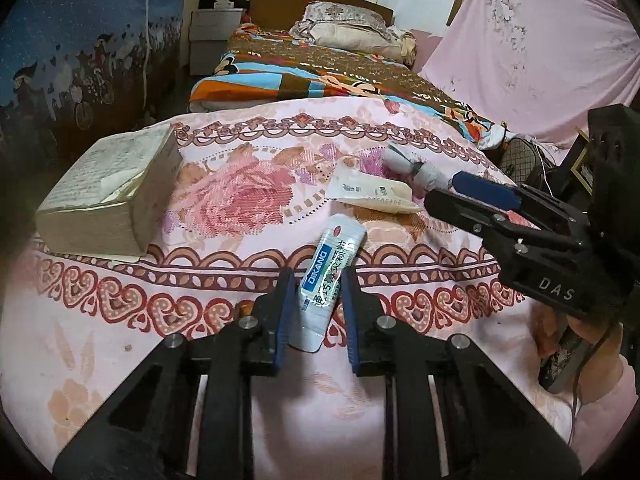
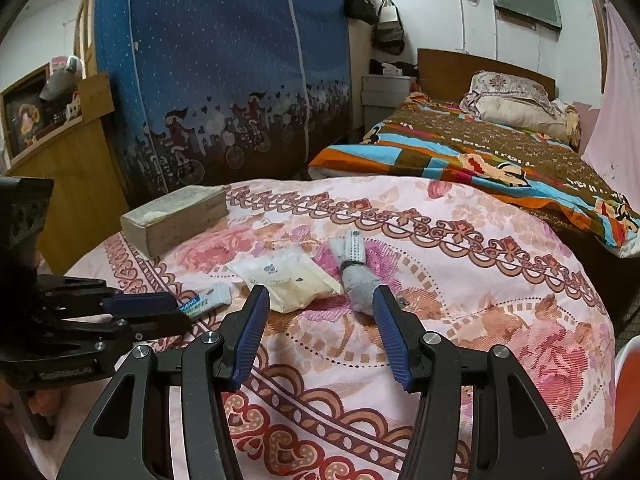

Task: Collect trash
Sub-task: 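Close the left tool on the Dikang toothpaste tube while the right tool approaches the grey sock, then close the right tool on the white paper packet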

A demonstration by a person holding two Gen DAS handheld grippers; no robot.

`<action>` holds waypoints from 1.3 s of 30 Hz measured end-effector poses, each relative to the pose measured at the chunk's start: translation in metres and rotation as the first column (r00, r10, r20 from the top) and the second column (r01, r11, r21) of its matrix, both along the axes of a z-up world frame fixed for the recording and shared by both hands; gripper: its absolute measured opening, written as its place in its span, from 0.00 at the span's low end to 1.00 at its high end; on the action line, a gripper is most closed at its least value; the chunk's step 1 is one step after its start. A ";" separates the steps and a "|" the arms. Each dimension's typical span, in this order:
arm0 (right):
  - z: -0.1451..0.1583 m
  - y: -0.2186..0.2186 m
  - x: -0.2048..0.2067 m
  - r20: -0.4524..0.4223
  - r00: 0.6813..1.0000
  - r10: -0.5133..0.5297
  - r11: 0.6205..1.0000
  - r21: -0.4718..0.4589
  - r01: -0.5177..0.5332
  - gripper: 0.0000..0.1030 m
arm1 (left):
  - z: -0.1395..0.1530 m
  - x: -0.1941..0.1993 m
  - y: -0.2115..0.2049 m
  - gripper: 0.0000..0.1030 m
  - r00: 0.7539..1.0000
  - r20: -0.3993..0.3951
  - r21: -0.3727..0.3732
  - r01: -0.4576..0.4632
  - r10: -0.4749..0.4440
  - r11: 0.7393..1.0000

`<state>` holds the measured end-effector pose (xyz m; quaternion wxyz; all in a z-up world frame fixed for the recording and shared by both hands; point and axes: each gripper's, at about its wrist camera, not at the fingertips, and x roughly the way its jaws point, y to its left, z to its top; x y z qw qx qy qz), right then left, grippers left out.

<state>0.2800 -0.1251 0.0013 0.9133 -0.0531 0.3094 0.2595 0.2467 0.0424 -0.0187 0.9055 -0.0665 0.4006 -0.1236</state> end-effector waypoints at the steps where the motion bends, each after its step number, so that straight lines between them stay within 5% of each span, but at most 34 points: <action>1: -0.001 0.001 0.001 -0.008 1.000 0.004 1.000 -0.006 -0.004 0.51 | 0.000 0.000 0.000 0.06 1.000 0.001 -0.004 -0.004 0.004 1.000; 10: -0.004 0.021 0.014 -0.076 0.994 0.073 0.996 -0.046 -0.077 0.51 | -0.005 -0.001 0.024 0.05 0.997 -0.010 -0.119 -0.083 0.082 0.989; 24: -0.019 0.041 0.038 -0.155 0.984 0.083 0.988 -0.117 -0.102 0.52 | -0.008 0.000 0.029 0.05 0.995 -0.015 -0.158 -0.100 0.099 0.982; 33: -0.014 0.028 0.037 -0.142 0.988 0.064 0.996 -0.048 -0.072 0.27 | -0.008 -0.001 0.030 0.05 0.995 -0.012 -0.159 -0.103 0.102 0.982; 39: -0.004 0.017 0.022 -0.100 0.992 0.078 0.997 0.021 -0.076 0.25 | -0.008 -0.001 0.032 0.05 0.995 -0.011 -0.173 -0.102 0.102 0.980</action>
